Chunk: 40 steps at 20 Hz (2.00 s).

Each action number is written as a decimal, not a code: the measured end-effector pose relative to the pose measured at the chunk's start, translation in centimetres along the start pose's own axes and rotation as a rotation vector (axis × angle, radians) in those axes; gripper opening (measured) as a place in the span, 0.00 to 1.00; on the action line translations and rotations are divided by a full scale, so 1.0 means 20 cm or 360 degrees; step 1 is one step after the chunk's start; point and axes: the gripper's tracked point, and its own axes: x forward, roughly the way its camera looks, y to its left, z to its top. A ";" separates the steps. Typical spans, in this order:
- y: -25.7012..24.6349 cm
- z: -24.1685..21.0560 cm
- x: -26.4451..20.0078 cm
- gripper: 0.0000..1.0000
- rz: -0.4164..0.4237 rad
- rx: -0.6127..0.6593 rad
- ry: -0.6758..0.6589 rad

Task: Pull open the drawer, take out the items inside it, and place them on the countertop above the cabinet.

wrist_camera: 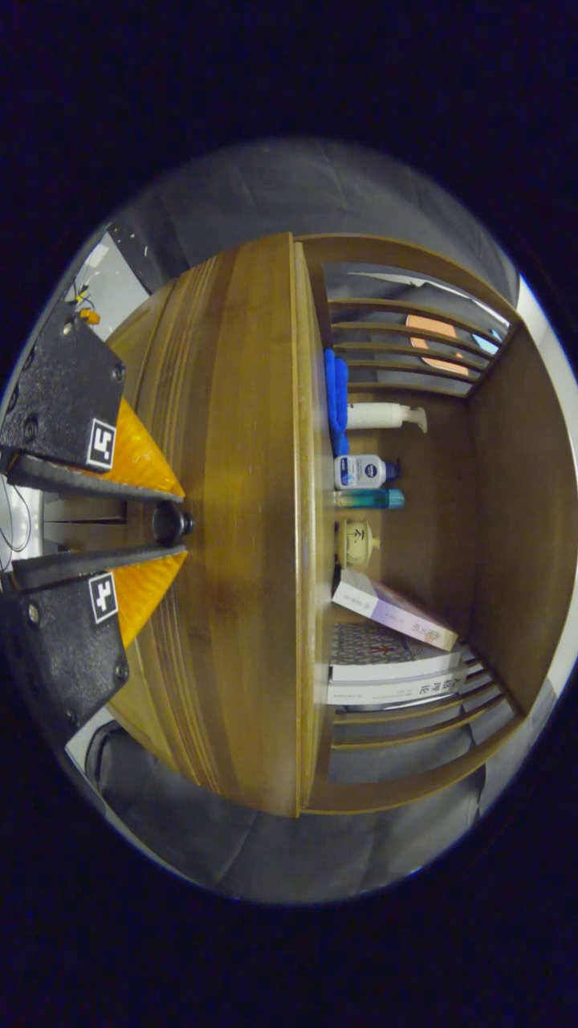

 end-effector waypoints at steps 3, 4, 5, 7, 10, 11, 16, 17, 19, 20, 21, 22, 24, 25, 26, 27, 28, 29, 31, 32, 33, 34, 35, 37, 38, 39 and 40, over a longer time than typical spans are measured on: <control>0.00 0.00 -0.01 0.29 0.0043 -0.0013 0.0016; 0.00 0.00 -0.01 0.28 0.0058 -0.0005 0.0028; 0.00 -0.01 -0.01 0.27 0.0066 -0.0013 0.0033; -0.01 -0.01 -0.03 0.26 0.0059 -0.0048 0.0029; 0.00 -0.02 -0.09 0.26 0.0054 -0.0047 0.0030; 0.00 -0.03 -0.13 0.26 0.0059 -0.0047 0.0029; -0.02 -0.06 -0.26 0.26 0.0050 -0.0087 0.0002; -0.01 -0.07 -0.28 0.26 0.0049 -0.0095 0.0000; -0.02 -0.09 -0.33 0.26 0.0064 -0.0083 0.0010; -0.01 -0.09 -0.36 0.26 0.0077 -0.0061 0.0013; -0.01 -0.09 -0.38 0.26 0.0081 -0.0053 0.0010; -0.02 -0.10 -0.40 0.26 0.0075 -0.0062 0.0002; -0.02 -0.10 -0.41 0.26 0.0054 -0.0108 -0.0007; -0.02 -0.11 -0.43 0.26 0.0058 -0.0098 0.0002; -0.01 -0.11 -0.44 0.26 0.0072 -0.0053 0.0009; -0.01 -0.11 -0.46 0.26 0.0084 -0.0034 0.0012; -0.02 -0.11 -0.46 0.26 0.0085 -0.0037 0.0014; -0.02 -0.12 -0.47 0.26 0.0080 -0.0049 0.0008; -0.02 -0.12 -0.50 0.26 0.0078 -0.0062 0.0005; -0.02 -0.13 -0.52 0.26 0.0082 -0.0050 0.0006; -0.02 -0.13 -0.55 0.26 0.0082 -0.0043 0.0004; -0.03 -0.11 -0.60 0.26 0.0063 -0.0054 -0.0040; -0.05 -0.04 -0.64 0.25 0.0024 -0.0111 -0.0146; -0.03 0.08 -0.72 0.22 0.0012 -0.0286 -0.0283; -0.01 0.10 -0.77 0.20 0.0033 -0.0308 -0.0279; 0.03 0.09 -0.83 0.19 0.0064 -0.0291 -0.0271; 0.02 0.09 -0.85 0.17 0.0064 -0.0259 -0.0263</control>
